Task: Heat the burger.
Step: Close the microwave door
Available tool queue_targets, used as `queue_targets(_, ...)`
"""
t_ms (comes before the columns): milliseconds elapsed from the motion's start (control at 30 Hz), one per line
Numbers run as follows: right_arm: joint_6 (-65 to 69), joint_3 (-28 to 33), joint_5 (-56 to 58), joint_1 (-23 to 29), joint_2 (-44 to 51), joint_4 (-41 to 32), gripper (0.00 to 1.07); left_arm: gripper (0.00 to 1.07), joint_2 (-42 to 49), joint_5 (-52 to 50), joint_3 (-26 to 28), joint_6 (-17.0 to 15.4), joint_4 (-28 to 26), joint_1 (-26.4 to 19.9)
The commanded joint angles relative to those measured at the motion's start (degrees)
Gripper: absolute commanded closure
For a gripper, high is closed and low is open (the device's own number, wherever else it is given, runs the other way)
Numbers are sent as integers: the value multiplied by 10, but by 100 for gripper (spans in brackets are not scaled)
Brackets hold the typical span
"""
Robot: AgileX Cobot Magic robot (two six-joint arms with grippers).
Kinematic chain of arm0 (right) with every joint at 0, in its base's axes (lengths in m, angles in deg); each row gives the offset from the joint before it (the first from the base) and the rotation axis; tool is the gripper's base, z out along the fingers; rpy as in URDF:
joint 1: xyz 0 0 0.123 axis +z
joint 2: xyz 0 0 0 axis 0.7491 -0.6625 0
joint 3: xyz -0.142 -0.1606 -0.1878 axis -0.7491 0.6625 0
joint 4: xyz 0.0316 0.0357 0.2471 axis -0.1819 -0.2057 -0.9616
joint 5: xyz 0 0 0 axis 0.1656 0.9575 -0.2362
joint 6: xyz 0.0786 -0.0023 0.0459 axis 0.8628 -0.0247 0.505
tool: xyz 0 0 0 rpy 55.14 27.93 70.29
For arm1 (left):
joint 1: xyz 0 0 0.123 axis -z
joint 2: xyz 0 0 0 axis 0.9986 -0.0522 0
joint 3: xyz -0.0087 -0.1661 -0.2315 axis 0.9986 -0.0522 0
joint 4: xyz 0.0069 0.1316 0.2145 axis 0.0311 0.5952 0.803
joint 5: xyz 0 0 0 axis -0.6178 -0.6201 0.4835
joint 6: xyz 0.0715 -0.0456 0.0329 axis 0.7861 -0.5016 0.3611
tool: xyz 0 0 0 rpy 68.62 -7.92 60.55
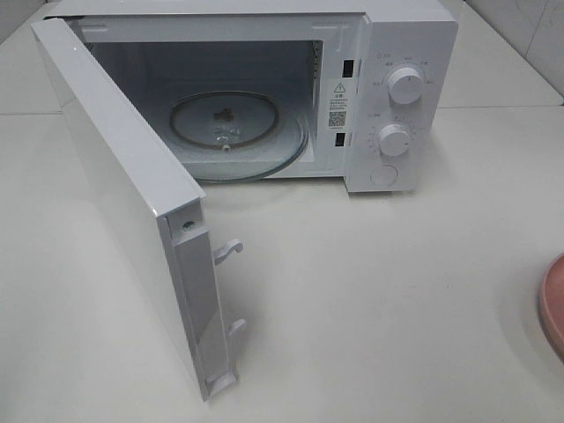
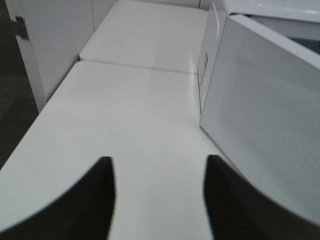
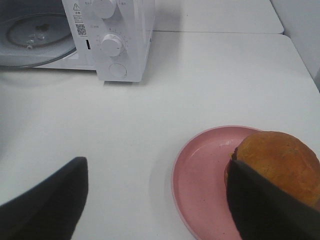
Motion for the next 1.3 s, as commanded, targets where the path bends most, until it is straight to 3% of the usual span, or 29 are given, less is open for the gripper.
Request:
queue_targets(33, 3, 0, -10, -3, 17, -2, 31, 98, -4, -57, -1, -5, 3, -2)
queue_targets(67, 3, 0, -10, -3, 17, -2, 31, 107, -14, -99, -14, -2, 4, -2)
queue_targets(333, 3, 0, -10, -3, 17, -2, 31, 107, -97, -279, -80, -2, -10, -2)
queue_targets(500, 3, 0, -10, -3, 17, -2, 31, 107, -187, -431, -120, -2, -13, -2)
queue_targets(567, 3, 0, -10, -3, 17, -2, 31, 107, -278, -531, -138, -2, -13, -2)
queue_targets(667, 3, 0, -10, -3, 17, -2, 31, 107, -303, -551, -140, -2, -13, -2)
queue_targets(733, 3, 0, -10, -3, 17, -2, 31, 107, -395, -598, -140, -2, -13, -1)
queue_targets(933, 3, 0, -10, -3, 17, -2, 31, 107, -494, -647, -140, -2, -2, -1)
queue_targets(1000, 3, 0, -10, -3, 17, -2, 31, 107, -582, -744, -140, -14, 22, 0)
queue_targets(1100, 3, 0, -10, -3, 17, -2, 31, 107, -599, -769, -140, -22, 36, 0)
queue_targets(1167, 3, 0, -10, -3, 17, -2, 31, 107, -673, -871, -140, -61, 120, 0)
queue_targets(1300, 3, 0, -10, -3, 17, -2, 31, 107, -713, -911, -140, -83, 178, 0)
